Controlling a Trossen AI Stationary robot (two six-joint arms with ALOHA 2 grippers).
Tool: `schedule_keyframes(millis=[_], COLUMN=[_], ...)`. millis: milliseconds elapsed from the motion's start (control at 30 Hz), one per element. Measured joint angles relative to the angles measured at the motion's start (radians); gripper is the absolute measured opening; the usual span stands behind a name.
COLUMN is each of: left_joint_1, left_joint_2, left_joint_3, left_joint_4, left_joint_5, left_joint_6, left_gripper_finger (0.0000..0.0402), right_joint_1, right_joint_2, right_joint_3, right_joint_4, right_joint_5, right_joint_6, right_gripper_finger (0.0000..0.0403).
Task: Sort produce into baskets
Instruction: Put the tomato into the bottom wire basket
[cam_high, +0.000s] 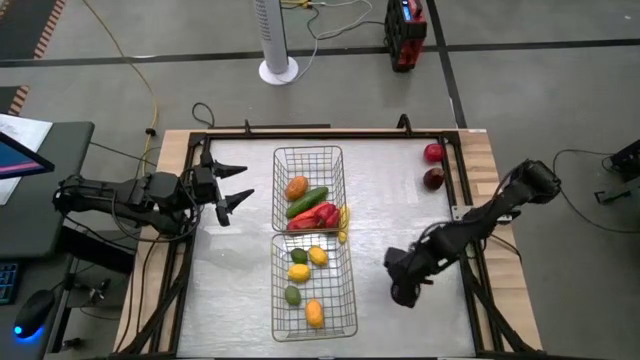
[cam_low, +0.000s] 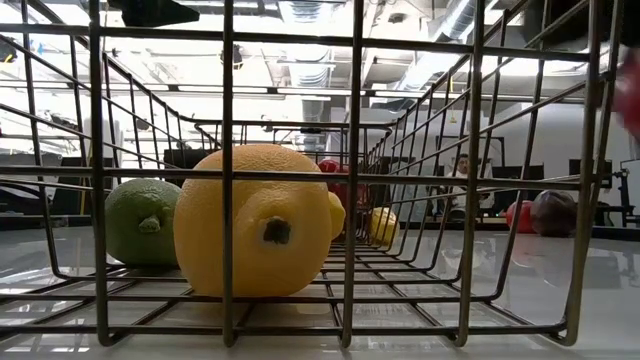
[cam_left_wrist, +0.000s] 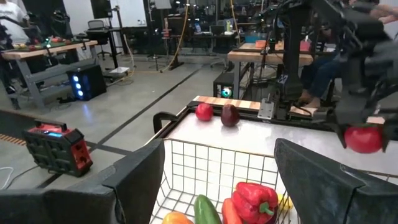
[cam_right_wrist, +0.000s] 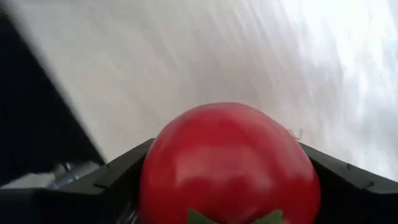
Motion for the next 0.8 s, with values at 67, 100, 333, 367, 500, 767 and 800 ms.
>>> schedule_keyframes(millis=[67, 100, 333, 367, 500, 767, 800], left_joint_1=[0.000, 0.000, 0.000, 0.000, 0.000, 0.000, 0.000], left_joint_2=[0.000, 0.000, 0.000, 0.000, 0.000, 0.000, -0.001], left_joint_3=[0.000, 0.000, 0.000, 0.000, 0.000, 0.000, 0.000], left_joint_4=[0.000, 0.000, 0.000, 0.000, 0.000, 0.000, 0.001], left_joint_5=[0.000, 0.000, 0.000, 0.000, 0.000, 0.000, 0.000], left_joint_6=[0.000, 0.000, 0.003, 0.003, 0.004, 0.019, 0.019], left_gripper_finger=[0.0292, 0.0292, 0.0292, 0.0292, 0.0292, 0.0292, 0.0292], right_joint_1=[-0.034, -0.050, -0.177, -0.194, -0.246, -0.277, -0.286], right_joint_2=[0.000, 0.000, -0.001, 0.001, 0.018, 0.122, 0.142], right_joint_3=[0.055, 0.082, 0.169, 0.169, 0.165, 0.165, 0.169], right_joint_4=[-0.005, -0.004, 0.243, 0.288, 0.409, 0.501, 0.514], right_joint_5=[0.031, 0.044, 0.114, 0.112, 0.101, 0.071, 0.043], right_joint_6=[-0.081, -0.122, -0.381, -0.403, -0.471, -0.568, -0.565], right_gripper_finger=[0.0349, 0.0345, 0.0345, 0.0350, 0.0358, 0.0364, 0.0368])
